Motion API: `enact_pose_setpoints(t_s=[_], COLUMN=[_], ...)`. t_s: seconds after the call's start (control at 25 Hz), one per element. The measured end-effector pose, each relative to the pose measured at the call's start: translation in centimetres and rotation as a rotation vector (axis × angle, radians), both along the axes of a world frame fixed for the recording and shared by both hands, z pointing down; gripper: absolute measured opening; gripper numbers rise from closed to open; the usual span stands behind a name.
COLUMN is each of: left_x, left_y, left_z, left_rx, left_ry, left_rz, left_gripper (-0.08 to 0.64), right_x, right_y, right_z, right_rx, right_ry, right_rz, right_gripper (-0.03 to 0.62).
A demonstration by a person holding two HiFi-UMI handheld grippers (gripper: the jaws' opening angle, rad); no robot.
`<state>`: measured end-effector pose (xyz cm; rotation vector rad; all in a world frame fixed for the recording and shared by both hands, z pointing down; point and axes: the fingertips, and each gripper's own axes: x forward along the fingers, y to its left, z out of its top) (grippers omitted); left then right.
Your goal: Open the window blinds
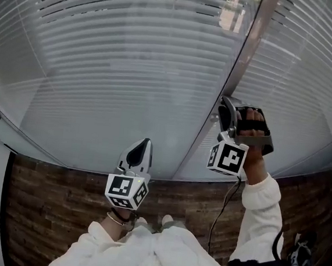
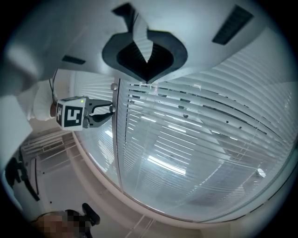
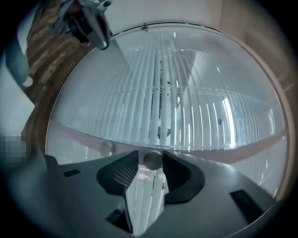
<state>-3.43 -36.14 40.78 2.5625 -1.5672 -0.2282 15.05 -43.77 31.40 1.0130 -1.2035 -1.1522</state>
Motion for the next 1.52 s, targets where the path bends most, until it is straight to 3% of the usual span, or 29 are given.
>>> enact_pose_setpoints(t_s=[0.08, 0.24, 0.52, 0.6, 1.24, 1.52], left_x=[-0.2, -0.8, -0.6, -0.3, -0.6, -0.6], left_y=[-0.1, -0.2, -0.5, -0.4, 0.0, -0.1], left_z=[0.0, 0.1, 0.1, 0.1, -0.1, 1.0], left_rx=[-0.004, -0.004, -0.007, -0.003, 0.005, -0.001], left_ry=[0.007, 0.014, 0.023, 0.021, -0.004, -0.008], left_rz=[-0.010, -0.032, -0.038, -0.034, -0.039, -0.033], left_gripper=[-0.003, -0.003, -0.003, -0.003, -0.003, -0.003], right_x=[0.1, 0.4, 0.2, 0.3, 0.9, 1.6], right_y=[-0.5, -0.8, -0.9, -1.0, -1.1, -1.4], right_z=[0.0, -0.3, -0.3, -0.4, -1.9, -0.8], right_rx=[0.003, 0.026, 0.043, 0.042, -0.005, 0.018], right_ry=[0.077, 0.141, 0.117, 0.022, -1.058, -1.322], right_rz=[0.017, 0.031, 0.030, 0.033, 0.116, 0.139], right_gripper=[0.169, 0.138, 0.138, 0.135, 0.133, 0.132])
